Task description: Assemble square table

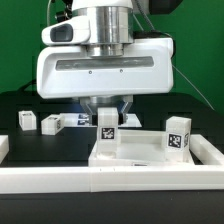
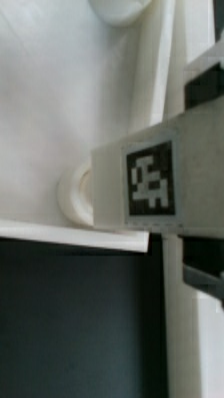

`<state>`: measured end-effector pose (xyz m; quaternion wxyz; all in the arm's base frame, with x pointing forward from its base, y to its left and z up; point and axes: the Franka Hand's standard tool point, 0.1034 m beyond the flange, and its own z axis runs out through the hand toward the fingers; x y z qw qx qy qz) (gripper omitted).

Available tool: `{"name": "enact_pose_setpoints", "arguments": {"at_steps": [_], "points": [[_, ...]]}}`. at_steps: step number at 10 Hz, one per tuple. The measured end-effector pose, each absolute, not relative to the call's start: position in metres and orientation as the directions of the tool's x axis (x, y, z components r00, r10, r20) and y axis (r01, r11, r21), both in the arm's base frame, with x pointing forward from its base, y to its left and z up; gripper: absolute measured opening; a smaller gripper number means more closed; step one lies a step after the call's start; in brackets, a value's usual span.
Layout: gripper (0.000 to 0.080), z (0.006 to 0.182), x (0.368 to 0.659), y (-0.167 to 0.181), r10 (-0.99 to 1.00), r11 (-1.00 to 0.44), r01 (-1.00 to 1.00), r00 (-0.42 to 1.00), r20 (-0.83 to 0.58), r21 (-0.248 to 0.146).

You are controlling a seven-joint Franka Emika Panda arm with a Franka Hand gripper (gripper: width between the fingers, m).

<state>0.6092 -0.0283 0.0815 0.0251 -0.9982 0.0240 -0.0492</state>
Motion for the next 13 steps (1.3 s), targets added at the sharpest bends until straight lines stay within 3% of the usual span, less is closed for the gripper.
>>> {"name": "enact_pose_setpoints", "arguments": {"at_steps": [3,6,10,13], "points": [[0.029,0.082,0.612,-0.027,-0.295,-0.954,-0.285,0.946,0.134,-0.089],[0.029,0.082,0.612,-0.019,-0.562,-0.824,-0.545,0.821,0.104,-0.155],[0.029,0.081,0.617,-0.005,-0.813,-0.575,-0.788,0.579,0.051,-0.218],[0.029,0.08,0.617,0.002,-0.941,-0.323,-0.918,0.337,-0.022,-0.229]]}}
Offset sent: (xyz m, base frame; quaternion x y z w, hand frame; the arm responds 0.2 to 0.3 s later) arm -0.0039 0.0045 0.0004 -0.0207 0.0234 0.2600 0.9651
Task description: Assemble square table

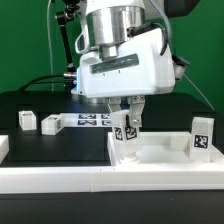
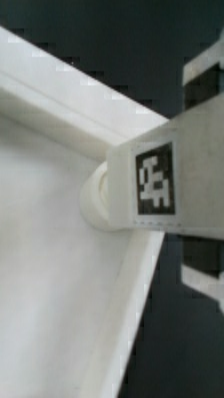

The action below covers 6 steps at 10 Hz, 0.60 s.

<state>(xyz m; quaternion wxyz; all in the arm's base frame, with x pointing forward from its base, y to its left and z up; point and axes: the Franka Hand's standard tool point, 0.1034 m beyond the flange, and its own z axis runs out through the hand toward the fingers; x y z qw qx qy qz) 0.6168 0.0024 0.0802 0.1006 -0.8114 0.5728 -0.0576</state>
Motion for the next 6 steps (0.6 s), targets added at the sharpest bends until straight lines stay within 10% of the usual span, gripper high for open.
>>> {"name": "enact_pose_setpoints", "arguments": {"at_steps": [6], "points": [[0.0295,0.0798,0.6163,0.0064,-0.984,-0.139,-0.964,0.161,-0.08,-0.226]]}}
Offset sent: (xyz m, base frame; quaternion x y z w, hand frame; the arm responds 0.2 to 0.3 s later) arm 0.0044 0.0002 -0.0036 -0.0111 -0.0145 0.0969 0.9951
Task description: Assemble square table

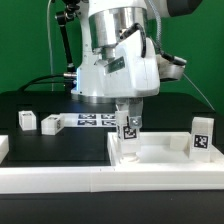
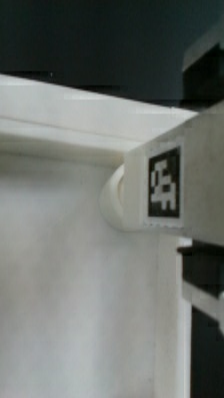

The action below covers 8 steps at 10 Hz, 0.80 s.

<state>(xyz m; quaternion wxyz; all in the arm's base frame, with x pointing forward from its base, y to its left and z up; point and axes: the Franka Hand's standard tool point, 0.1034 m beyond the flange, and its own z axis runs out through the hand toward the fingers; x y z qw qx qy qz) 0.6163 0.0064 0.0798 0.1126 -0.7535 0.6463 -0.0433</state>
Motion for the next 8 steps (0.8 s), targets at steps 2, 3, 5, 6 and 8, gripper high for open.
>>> {"name": "enact_pose_setpoints", "arguments": {"at_steps": [2,3,5,6,8], "points": [[0.0504,0.0803,0.6165,0.0076,-0.967,-0.227,-0.947,0.247,-0.066,-0.226],[0.0618,0.0803,0.6163,0.0087,-0.948,-0.296,-0.928,0.315,-0.052,-0.226],[0.064,0.08,0.6161,0.0082,-0.856,-0.503,-0.833,0.517,0.0,-0.232],[0.0648,0.08,0.6161,0.007,-0.81,-0.575,-0.785,0.587,0.021,-0.231],[0.0649,0.0796,0.6155,0.0091,-0.719,-0.685,-0.693,0.693,0.053,-0.224]]}}
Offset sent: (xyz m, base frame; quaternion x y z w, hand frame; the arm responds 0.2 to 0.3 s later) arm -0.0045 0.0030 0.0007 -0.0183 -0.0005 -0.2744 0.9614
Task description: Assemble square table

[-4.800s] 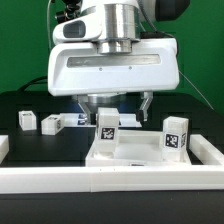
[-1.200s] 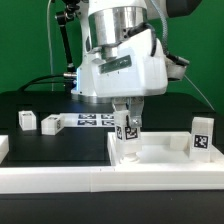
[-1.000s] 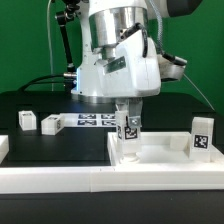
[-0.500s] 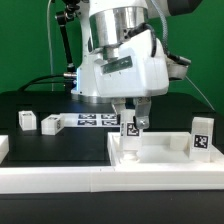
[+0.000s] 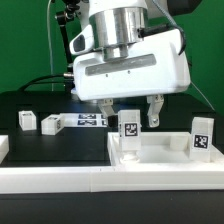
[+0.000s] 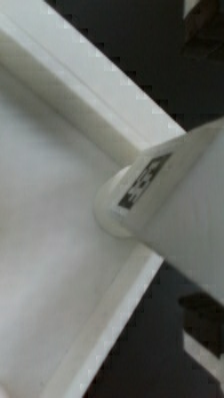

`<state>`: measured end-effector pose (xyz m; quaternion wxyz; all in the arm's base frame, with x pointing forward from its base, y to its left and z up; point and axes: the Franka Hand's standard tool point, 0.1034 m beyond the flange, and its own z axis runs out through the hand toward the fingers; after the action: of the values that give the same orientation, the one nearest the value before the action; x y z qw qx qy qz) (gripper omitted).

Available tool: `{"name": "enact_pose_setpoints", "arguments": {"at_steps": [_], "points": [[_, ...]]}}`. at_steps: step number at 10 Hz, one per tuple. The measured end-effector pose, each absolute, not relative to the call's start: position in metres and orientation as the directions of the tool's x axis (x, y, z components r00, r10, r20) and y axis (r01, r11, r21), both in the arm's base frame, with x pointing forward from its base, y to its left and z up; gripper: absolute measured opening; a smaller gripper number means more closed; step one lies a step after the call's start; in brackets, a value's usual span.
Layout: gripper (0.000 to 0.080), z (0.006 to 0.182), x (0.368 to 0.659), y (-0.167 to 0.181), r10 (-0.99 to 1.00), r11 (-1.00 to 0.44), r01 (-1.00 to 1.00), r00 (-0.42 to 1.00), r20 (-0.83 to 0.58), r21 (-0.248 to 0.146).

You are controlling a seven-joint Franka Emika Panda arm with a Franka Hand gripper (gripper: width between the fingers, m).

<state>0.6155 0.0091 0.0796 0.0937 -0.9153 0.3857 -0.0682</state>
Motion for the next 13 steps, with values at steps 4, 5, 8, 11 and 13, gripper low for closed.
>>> {"name": "enact_pose_setpoints", "arguments": {"at_steps": [4,5,8,11,13], "points": [[0.0649,0.077,0.612,0.015,-0.481,-0.871,-0.459,0.869,0.114,-0.178],[0.0649,0.077,0.612,0.014,-0.426,-0.899,-0.404,0.896,0.125,-0.169],[0.0649,0.079,0.613,0.011,-0.2,-0.976,-0.181,0.966,0.164,-0.123],[0.0649,0.077,0.611,0.006,-0.032,-0.996,-0.016,0.982,0.185,-0.087],[0.052,0.076,0.611,0.006,-0.044,-0.996,-0.028,0.982,0.183,-0.09]]}}
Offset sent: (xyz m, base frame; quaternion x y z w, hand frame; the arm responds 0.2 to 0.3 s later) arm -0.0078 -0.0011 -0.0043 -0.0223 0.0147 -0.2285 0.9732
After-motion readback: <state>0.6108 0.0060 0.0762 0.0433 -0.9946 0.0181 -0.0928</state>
